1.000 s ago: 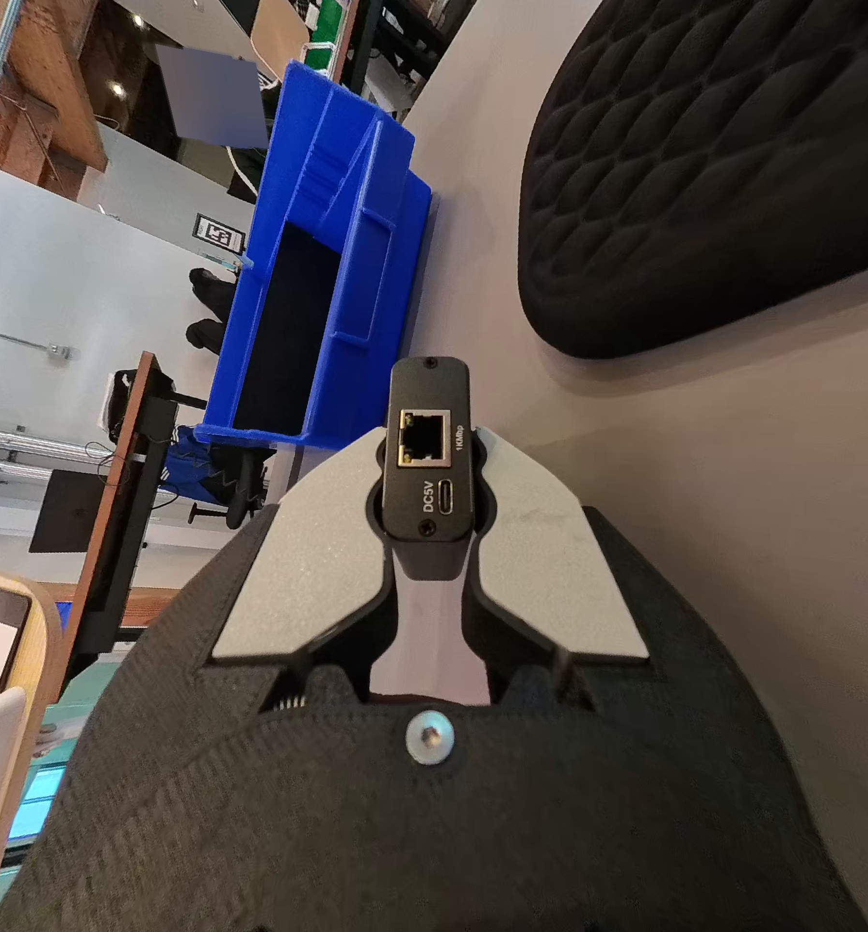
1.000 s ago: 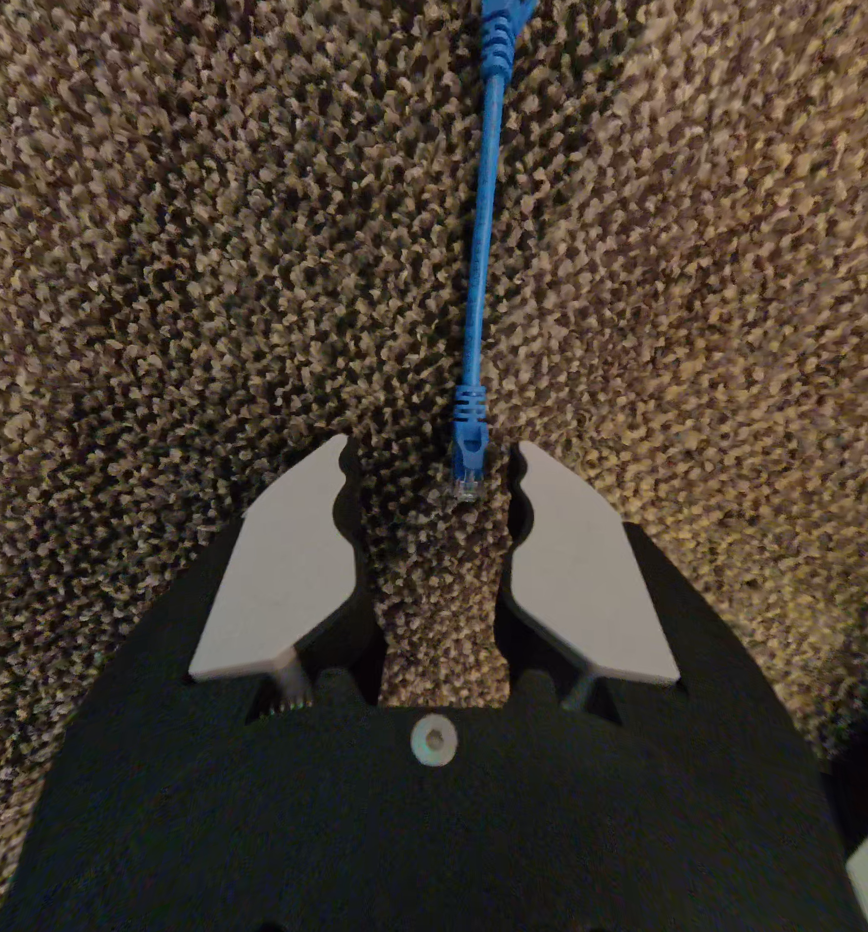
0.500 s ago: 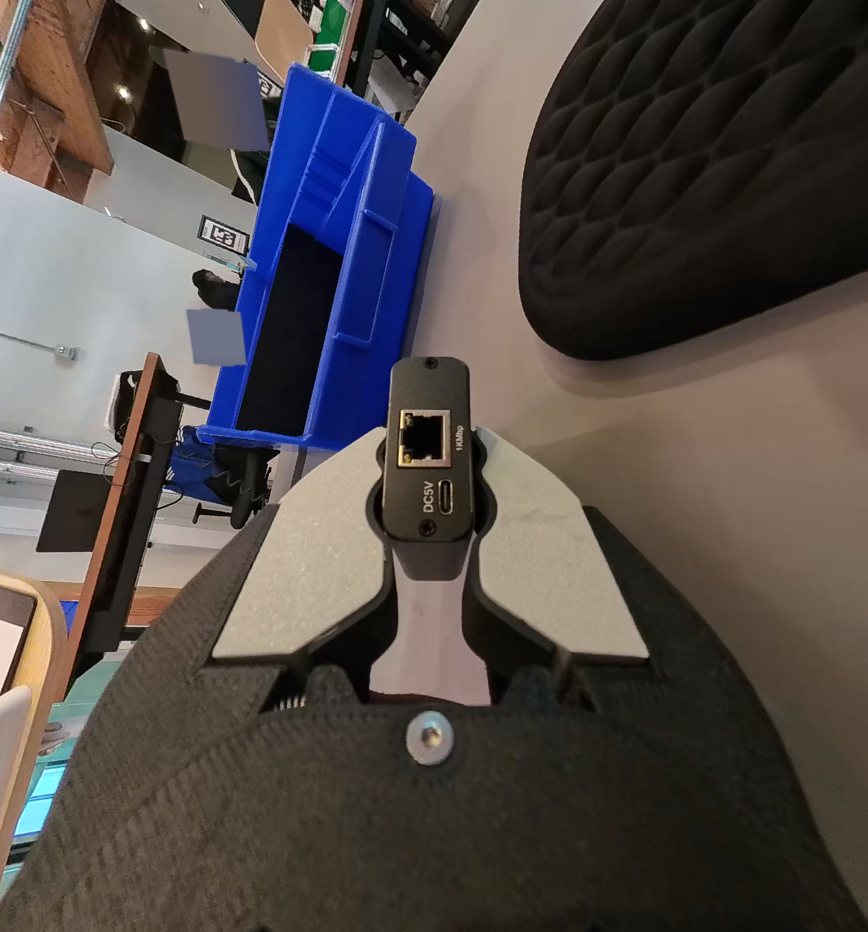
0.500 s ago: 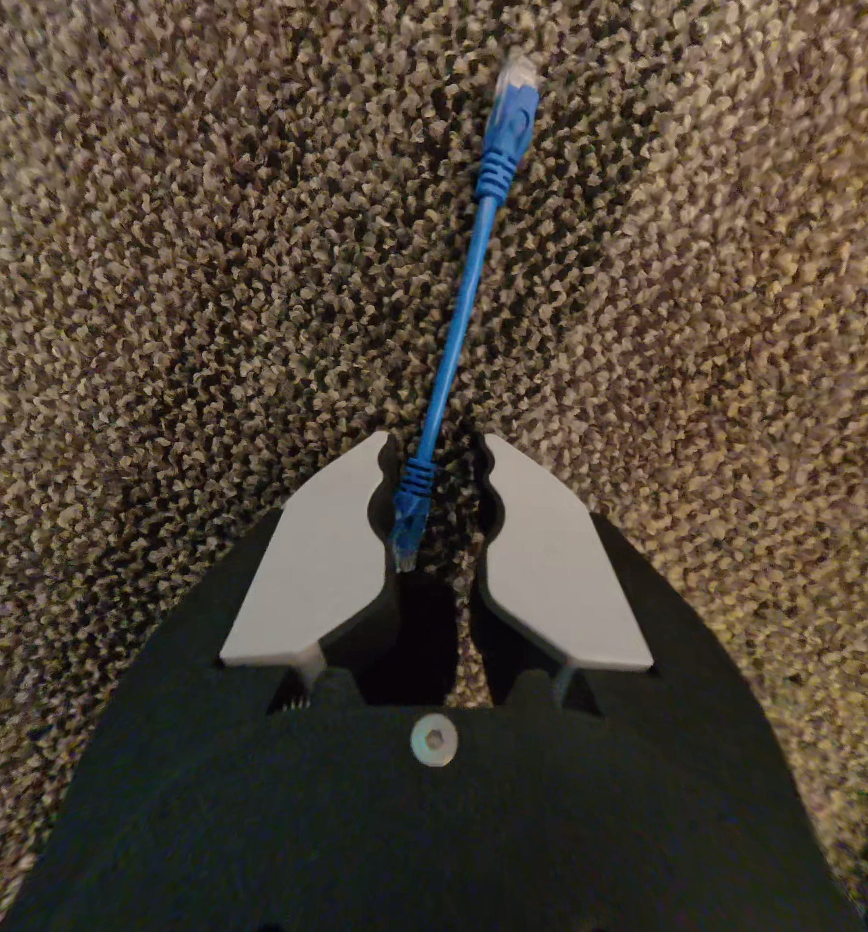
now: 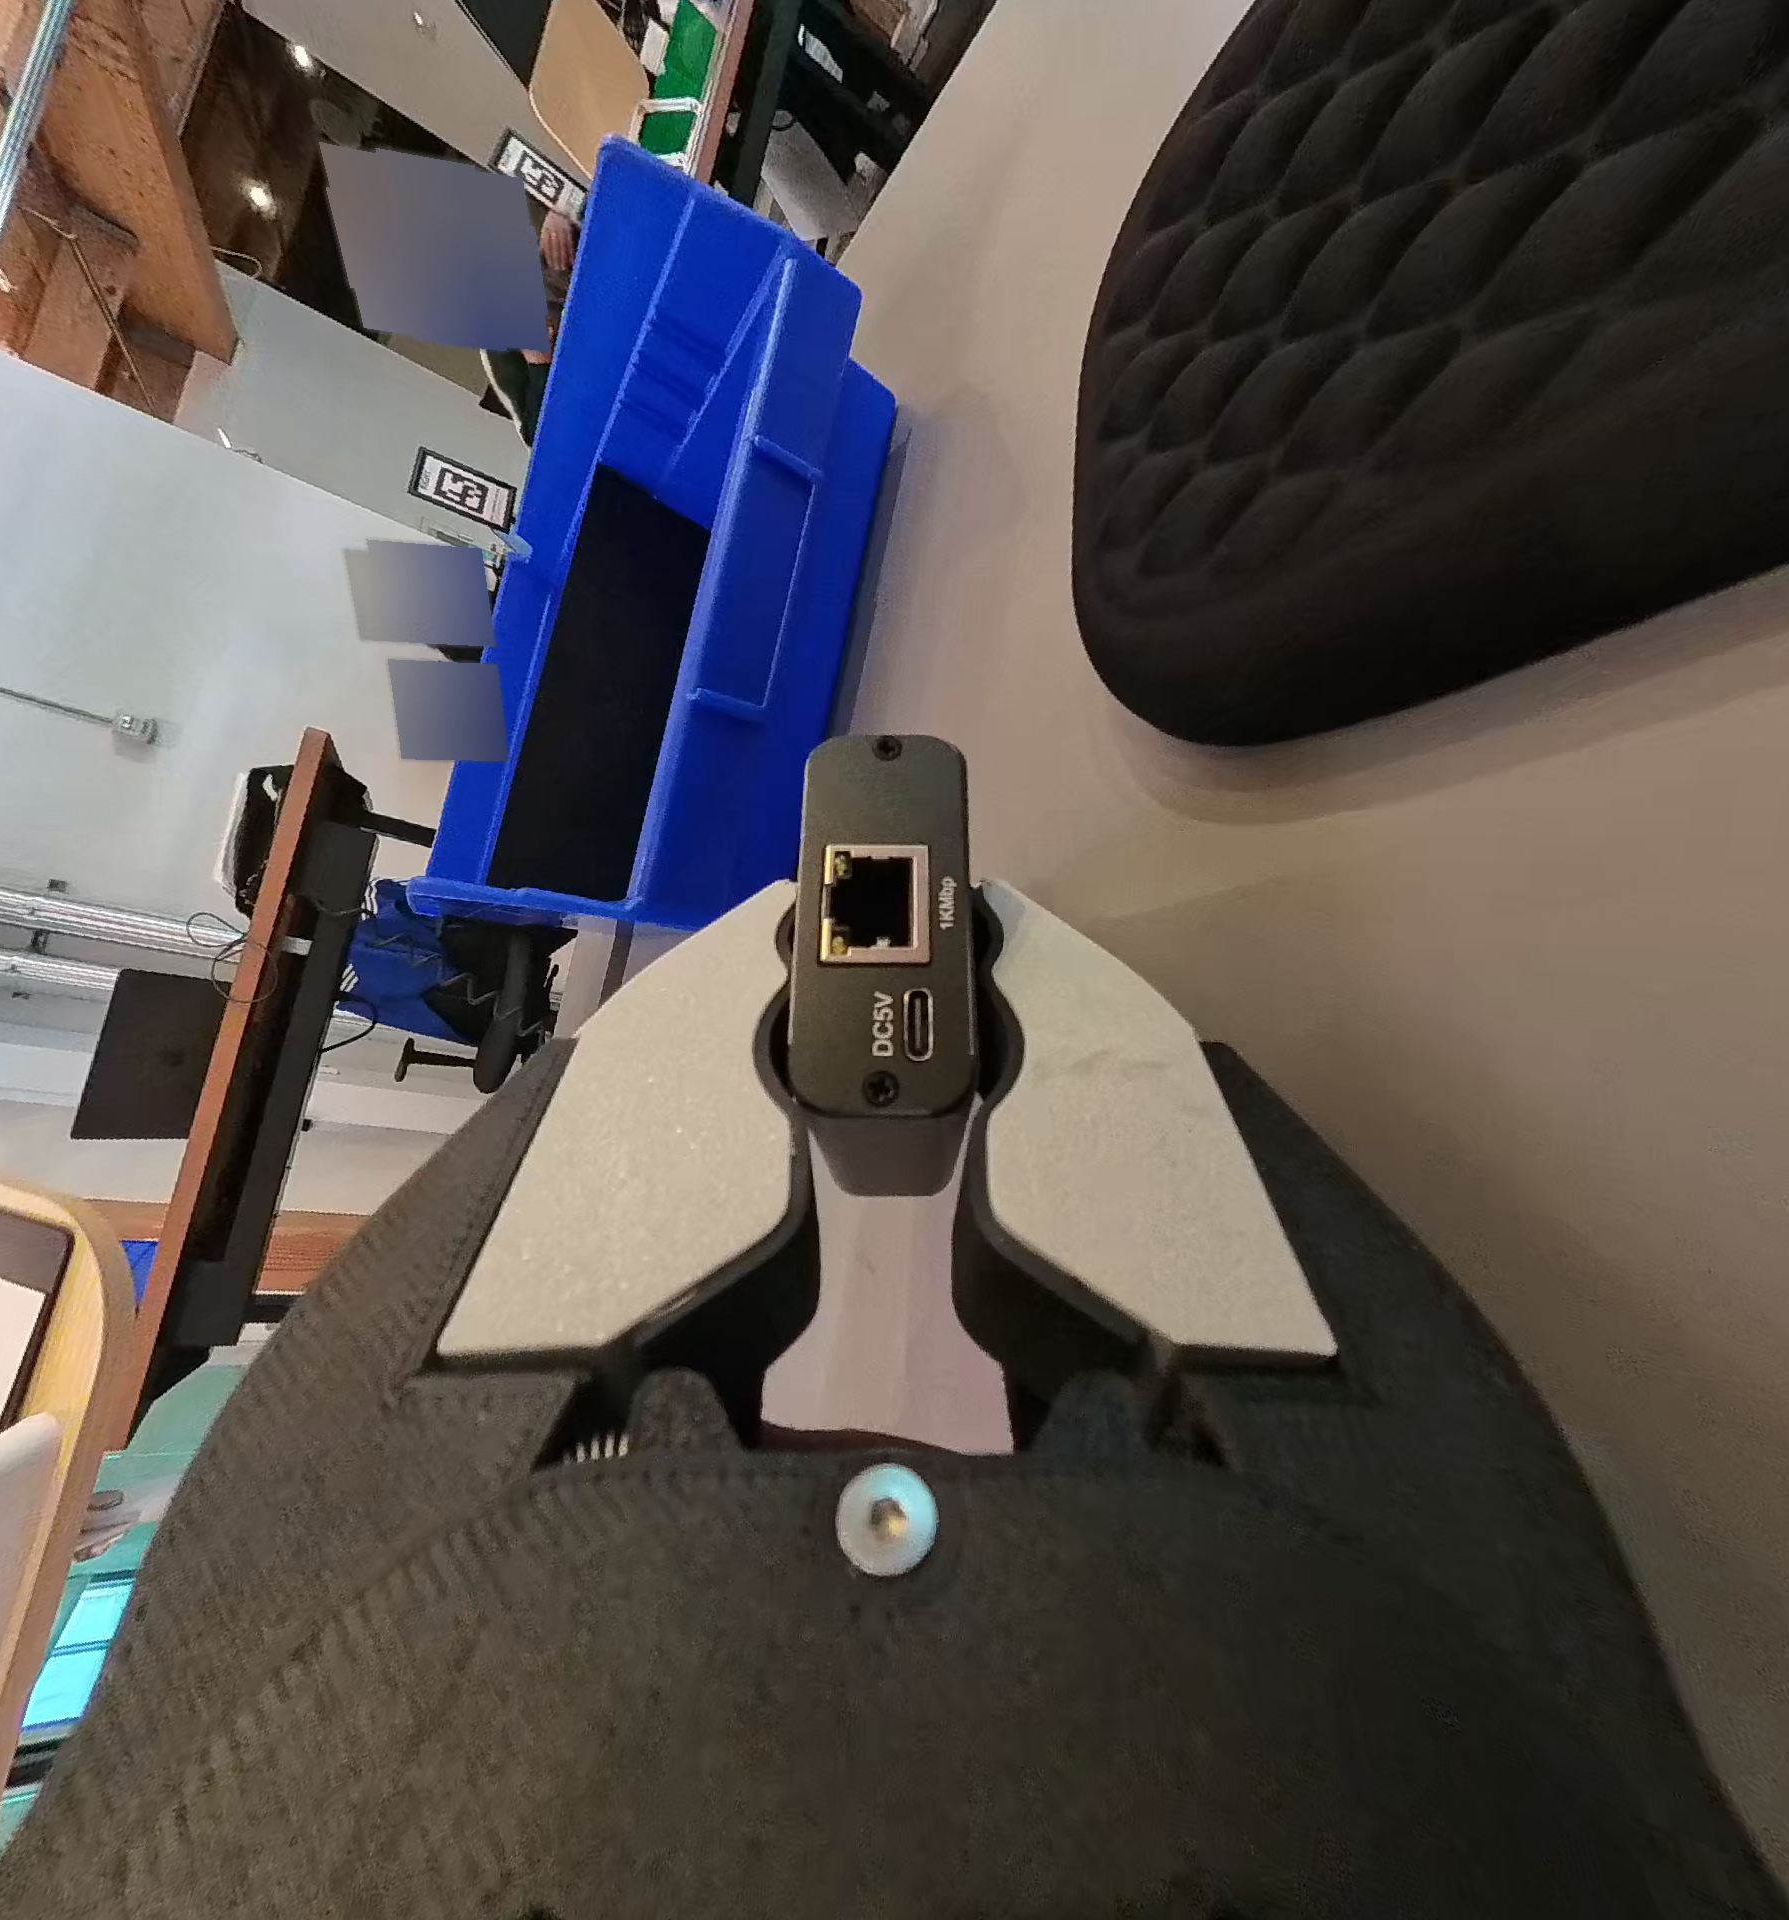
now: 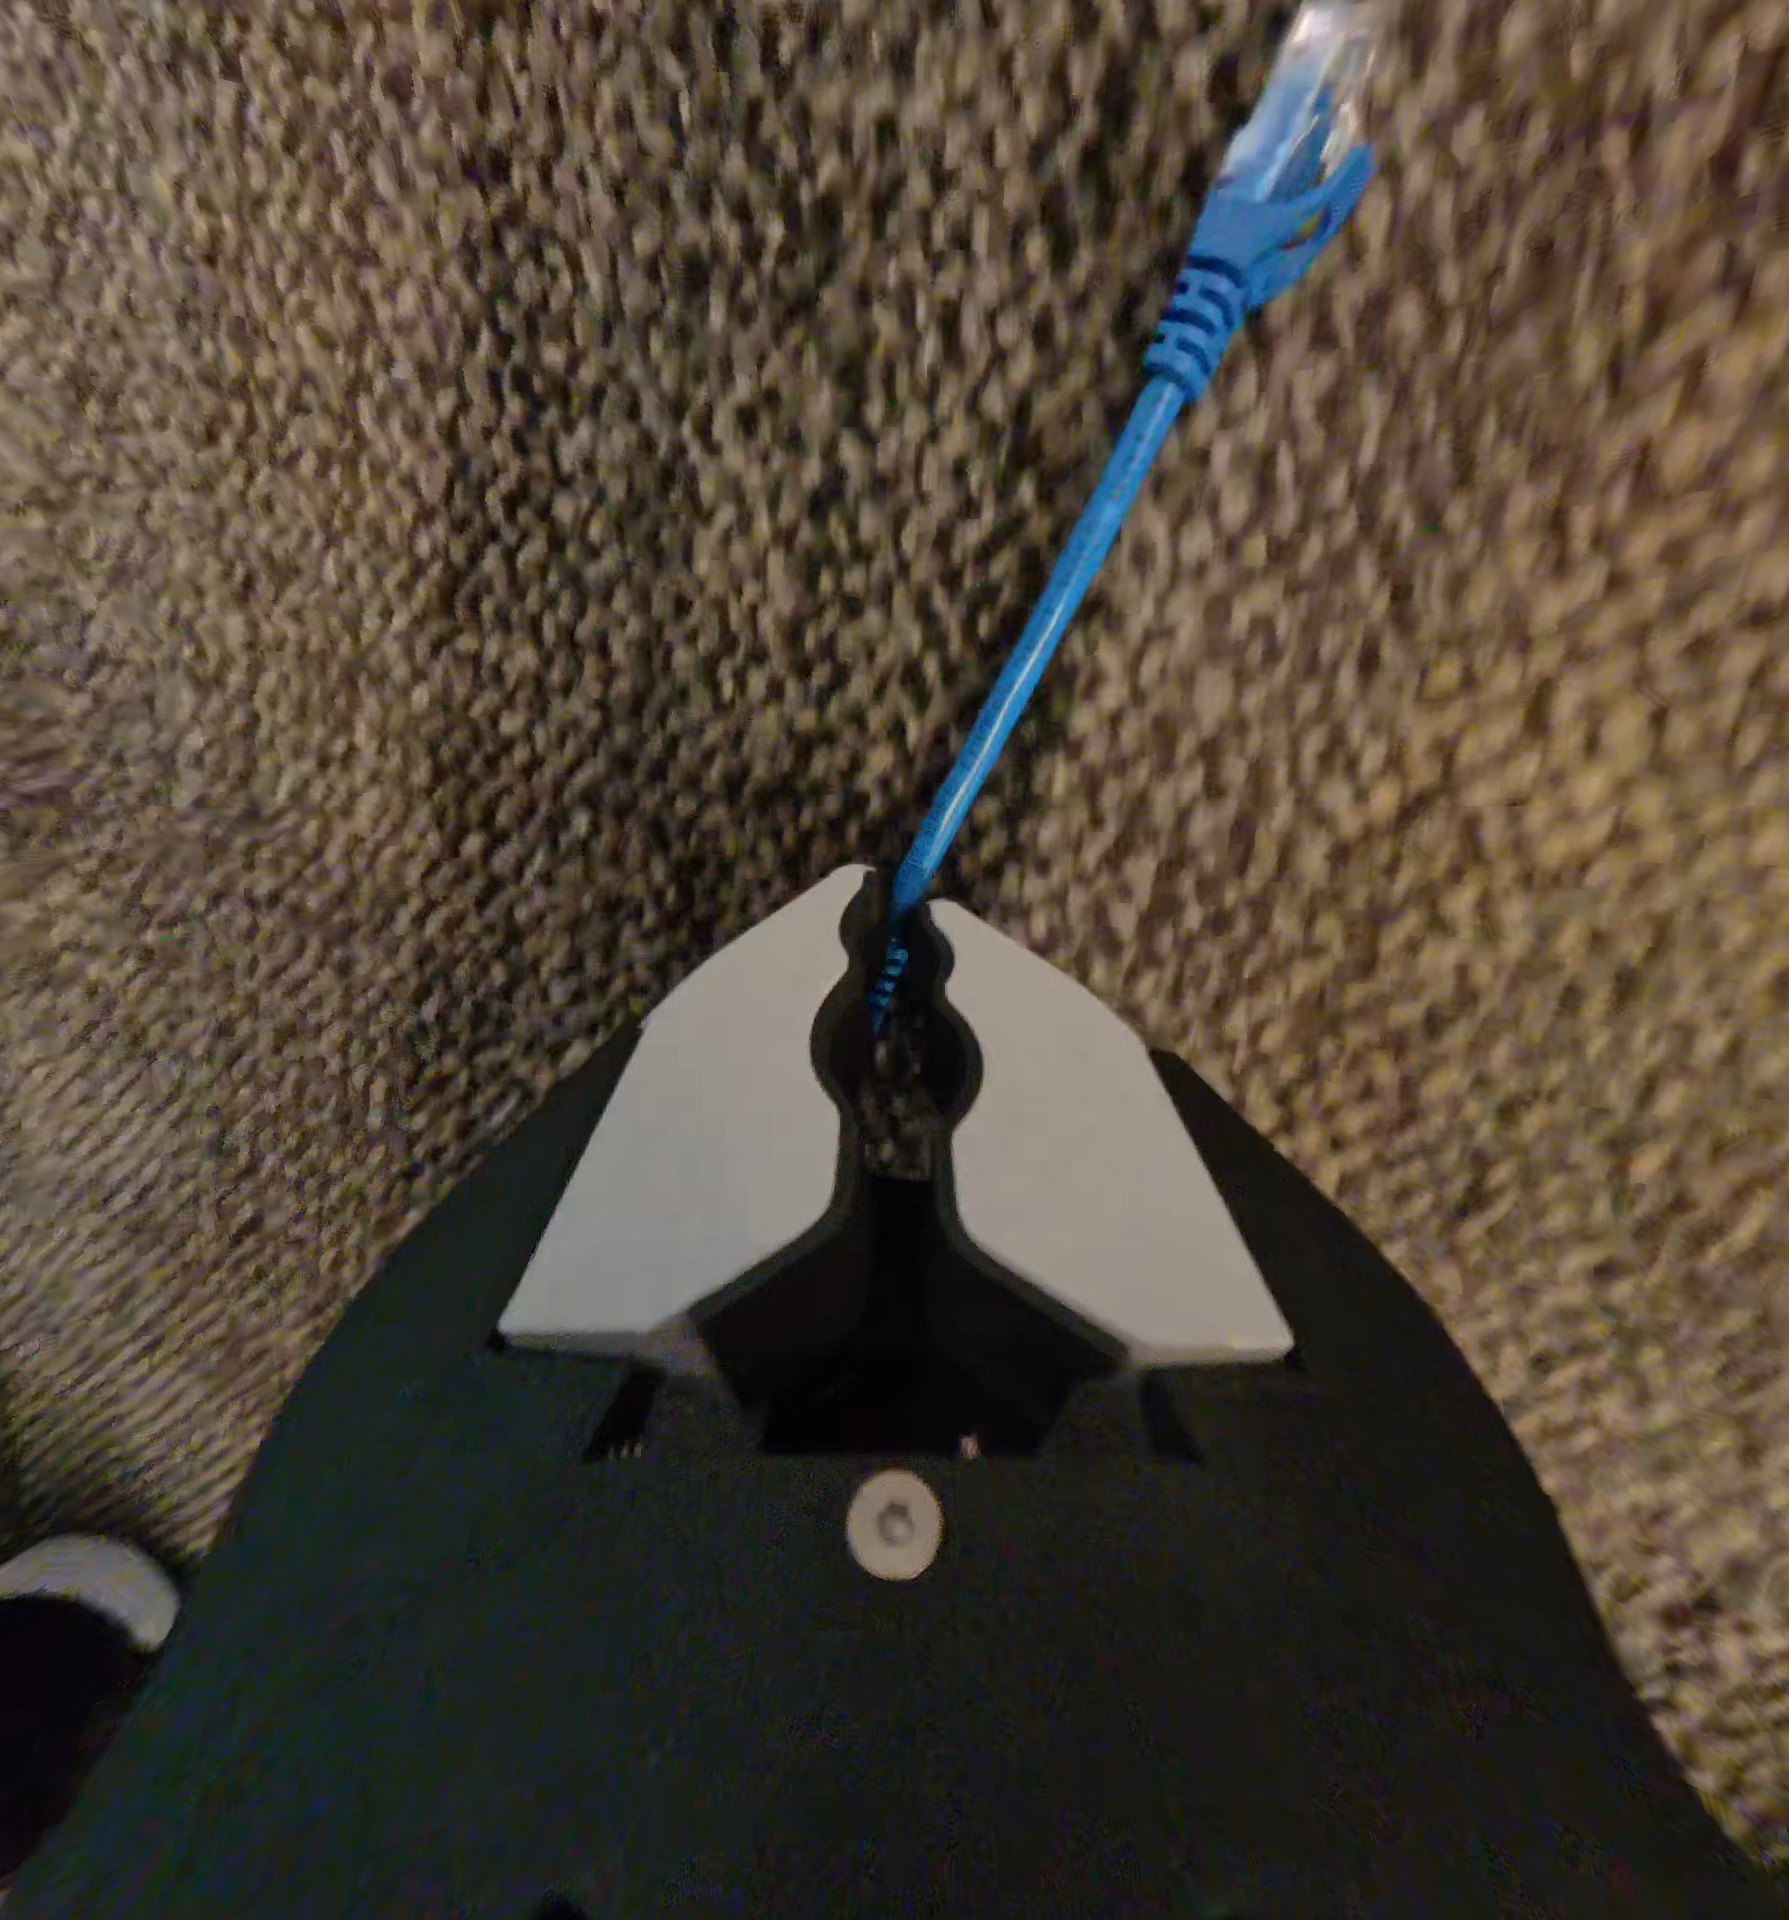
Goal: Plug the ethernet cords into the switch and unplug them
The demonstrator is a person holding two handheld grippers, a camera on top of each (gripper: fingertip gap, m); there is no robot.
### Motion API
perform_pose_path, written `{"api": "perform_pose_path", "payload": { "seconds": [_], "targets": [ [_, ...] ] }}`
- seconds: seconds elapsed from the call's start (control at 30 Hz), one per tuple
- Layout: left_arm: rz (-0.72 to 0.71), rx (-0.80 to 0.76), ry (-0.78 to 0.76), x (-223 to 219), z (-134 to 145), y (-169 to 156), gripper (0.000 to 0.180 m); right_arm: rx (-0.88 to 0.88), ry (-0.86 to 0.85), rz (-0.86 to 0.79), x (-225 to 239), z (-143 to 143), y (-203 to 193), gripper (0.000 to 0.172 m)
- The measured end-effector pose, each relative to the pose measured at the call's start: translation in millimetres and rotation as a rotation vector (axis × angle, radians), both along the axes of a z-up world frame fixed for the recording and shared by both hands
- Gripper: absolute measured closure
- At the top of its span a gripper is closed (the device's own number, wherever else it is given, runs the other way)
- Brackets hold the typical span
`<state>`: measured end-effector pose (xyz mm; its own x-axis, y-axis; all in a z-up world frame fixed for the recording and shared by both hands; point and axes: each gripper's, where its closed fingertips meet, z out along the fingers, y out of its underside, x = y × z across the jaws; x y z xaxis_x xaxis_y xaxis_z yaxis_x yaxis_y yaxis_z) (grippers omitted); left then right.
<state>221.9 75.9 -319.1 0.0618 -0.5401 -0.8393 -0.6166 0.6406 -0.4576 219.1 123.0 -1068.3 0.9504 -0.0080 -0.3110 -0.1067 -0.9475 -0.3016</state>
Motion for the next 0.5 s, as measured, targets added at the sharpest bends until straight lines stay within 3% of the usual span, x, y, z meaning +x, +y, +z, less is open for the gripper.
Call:
{"api": "perform_pose_path", "payload": {
  "seconds": [0.3, 0.5],
  "targets": [
    [-0.009, -0.025, 0.000, 1.1, -0.1, -0.3, 0.153, 0.081, 0.275, -0.255, 25.4, 64.2, -105.1, 0.166],
    [-0.009, -0.024, 0.000, 1.1, 0.0, -0.3, 0.154, 0.196, 0.567, -0.560, 49.9, 95.1, -184.4, 0.167]
  ]
}}
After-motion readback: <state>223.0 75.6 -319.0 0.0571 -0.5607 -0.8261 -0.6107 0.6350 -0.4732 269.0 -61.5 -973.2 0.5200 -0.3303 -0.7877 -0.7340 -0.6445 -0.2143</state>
